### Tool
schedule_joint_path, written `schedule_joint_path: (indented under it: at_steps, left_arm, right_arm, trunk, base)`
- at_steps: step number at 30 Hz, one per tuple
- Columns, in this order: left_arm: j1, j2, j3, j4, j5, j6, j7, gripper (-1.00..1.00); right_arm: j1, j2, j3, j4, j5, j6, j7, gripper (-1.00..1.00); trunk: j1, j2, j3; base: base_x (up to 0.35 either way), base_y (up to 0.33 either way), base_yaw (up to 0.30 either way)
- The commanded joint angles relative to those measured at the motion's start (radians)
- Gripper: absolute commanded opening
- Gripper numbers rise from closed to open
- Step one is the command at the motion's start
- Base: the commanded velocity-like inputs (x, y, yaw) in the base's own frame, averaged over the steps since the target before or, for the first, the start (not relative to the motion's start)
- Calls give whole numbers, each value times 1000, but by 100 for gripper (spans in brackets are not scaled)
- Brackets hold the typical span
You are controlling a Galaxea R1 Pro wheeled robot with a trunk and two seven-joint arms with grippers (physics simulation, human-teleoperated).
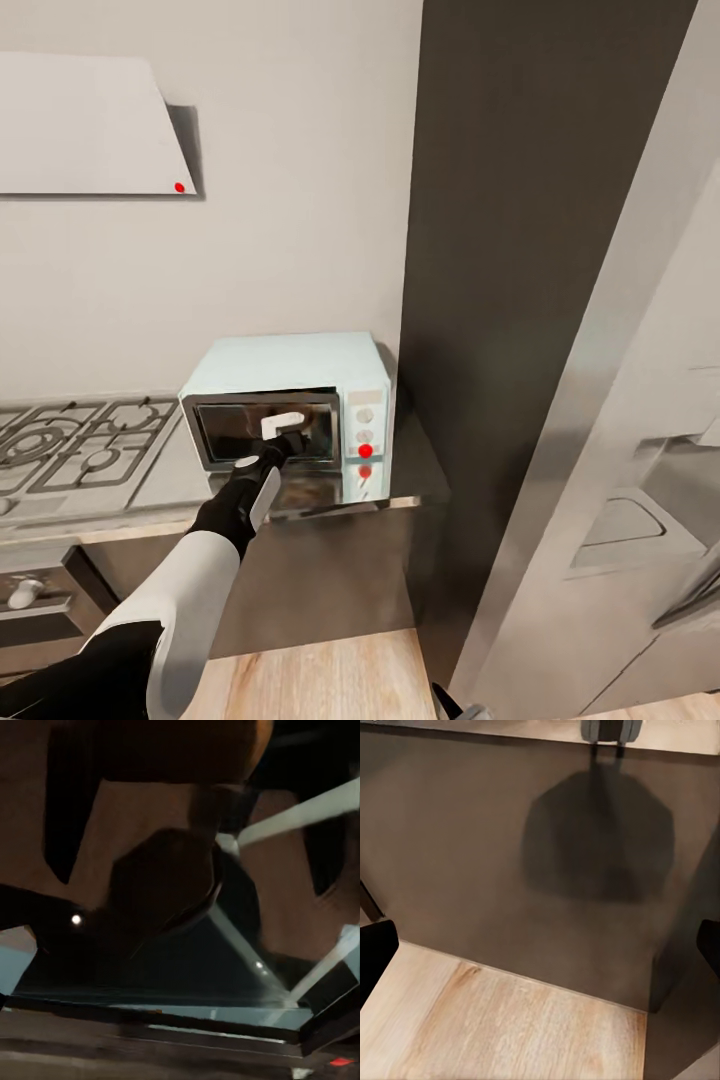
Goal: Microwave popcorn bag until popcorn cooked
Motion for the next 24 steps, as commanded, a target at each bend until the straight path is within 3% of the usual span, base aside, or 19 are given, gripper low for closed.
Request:
schedule_joint_path:
  at_steps: [1,24]
  left_arm:
    - [-1,-1,4,-2,-1,6,1,100]
    - [1,-1,7,-2,-1,4,1,100]
  right_arm:
    - [-1,-1,2,-1,-10,-7,-3,100]
    - [-1,0,4,0,-9,-7,-3,100]
  trunk:
    - [1,-2,-2]
    - [1,-2,-2]
  base:
    - [117,0,0]
    - [50,0,0]
